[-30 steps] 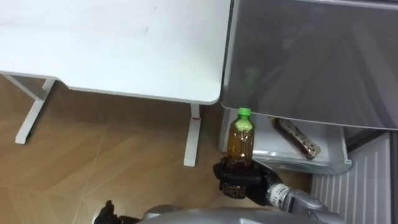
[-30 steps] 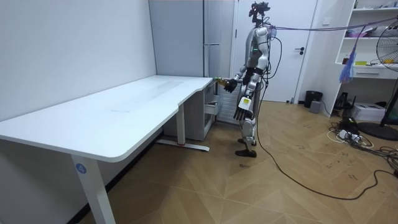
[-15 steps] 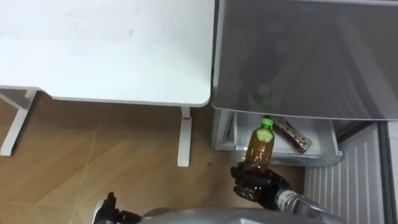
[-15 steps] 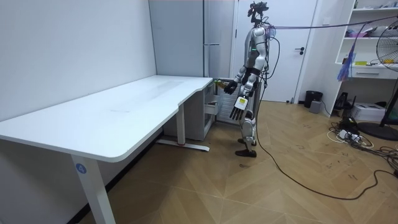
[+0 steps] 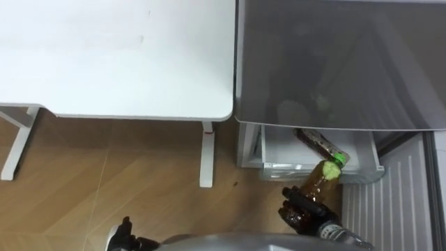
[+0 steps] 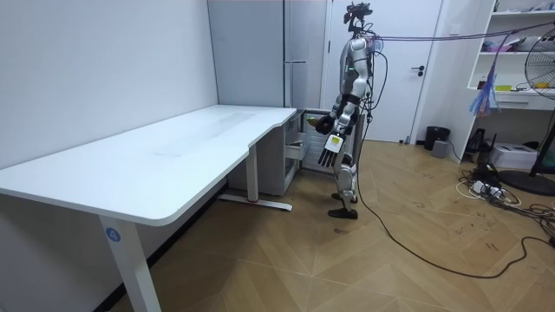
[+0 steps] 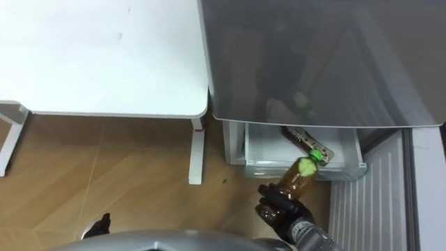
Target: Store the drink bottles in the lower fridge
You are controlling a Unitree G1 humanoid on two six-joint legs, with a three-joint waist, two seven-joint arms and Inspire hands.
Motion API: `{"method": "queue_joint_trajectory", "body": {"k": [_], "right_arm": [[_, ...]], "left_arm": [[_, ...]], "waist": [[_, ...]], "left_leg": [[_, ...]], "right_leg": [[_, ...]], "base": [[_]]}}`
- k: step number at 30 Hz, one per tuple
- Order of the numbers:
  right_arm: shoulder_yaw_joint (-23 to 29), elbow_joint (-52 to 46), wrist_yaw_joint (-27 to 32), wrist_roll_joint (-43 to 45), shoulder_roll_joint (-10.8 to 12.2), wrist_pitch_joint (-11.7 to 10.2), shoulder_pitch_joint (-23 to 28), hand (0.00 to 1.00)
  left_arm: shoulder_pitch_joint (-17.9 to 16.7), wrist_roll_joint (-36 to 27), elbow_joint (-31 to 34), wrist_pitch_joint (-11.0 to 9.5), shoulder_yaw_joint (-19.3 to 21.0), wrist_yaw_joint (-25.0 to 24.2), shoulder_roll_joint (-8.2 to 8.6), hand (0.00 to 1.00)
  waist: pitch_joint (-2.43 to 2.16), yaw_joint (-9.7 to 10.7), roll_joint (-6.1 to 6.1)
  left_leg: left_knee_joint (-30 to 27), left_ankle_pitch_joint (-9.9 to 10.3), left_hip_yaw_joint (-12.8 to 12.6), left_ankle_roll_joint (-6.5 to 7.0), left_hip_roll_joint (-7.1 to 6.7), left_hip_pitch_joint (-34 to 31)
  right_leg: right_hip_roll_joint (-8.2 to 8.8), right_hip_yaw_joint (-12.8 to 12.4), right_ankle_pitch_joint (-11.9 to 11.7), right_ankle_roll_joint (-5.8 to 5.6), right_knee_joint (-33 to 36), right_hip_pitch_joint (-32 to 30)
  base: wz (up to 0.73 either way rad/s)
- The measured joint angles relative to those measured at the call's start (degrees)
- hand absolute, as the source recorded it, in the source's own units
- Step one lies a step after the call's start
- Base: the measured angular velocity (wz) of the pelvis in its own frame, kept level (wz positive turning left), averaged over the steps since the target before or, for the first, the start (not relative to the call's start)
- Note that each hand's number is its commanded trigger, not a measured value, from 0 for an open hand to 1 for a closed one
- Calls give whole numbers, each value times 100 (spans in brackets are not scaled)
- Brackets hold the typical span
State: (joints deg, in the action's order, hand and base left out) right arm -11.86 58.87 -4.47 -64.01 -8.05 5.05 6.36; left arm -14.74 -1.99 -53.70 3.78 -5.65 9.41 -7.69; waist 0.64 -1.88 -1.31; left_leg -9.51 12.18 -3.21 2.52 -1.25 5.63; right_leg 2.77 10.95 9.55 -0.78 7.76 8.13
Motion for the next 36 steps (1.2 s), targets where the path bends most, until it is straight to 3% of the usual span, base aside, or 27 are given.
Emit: {"method": "queue_joint_trajectory", "body": {"k": [11,24,30,36], "right_arm": [[903,17,322,-1653,96,-71,4,100],[978,125,454,-1780,87,-63,-169,100],[1126,374,471,-1973,59,-4,-678,100],[1151,380,372,-1986,-155,6,-941,100]], "left_arm": [[-148,46,-81,11,130,-165,67,0],[-145,473,-77,183,159,-294,22,0],[-49,526,-70,240,244,-509,-11,0],[-160,694,-70,274,437,-703,-28,0]], "waist": [[-19,39,-67],[-3,31,-28],[22,32,-6],[35,-19,24]], "left_leg": [[-7,1,25,0,-1,-1],[-125,2,111,2,-11,-94],[-238,1,152,5,-33,-223],[-296,2,182,7,-40,-196]], "right_leg": [[-2,35,1,-1,7,12],[11,87,1,-2,77,-14],[31,125,1,-2,89,-57],[40,190,3,-4,87,22]], "base": [[0],[2],[7],[6]]}}
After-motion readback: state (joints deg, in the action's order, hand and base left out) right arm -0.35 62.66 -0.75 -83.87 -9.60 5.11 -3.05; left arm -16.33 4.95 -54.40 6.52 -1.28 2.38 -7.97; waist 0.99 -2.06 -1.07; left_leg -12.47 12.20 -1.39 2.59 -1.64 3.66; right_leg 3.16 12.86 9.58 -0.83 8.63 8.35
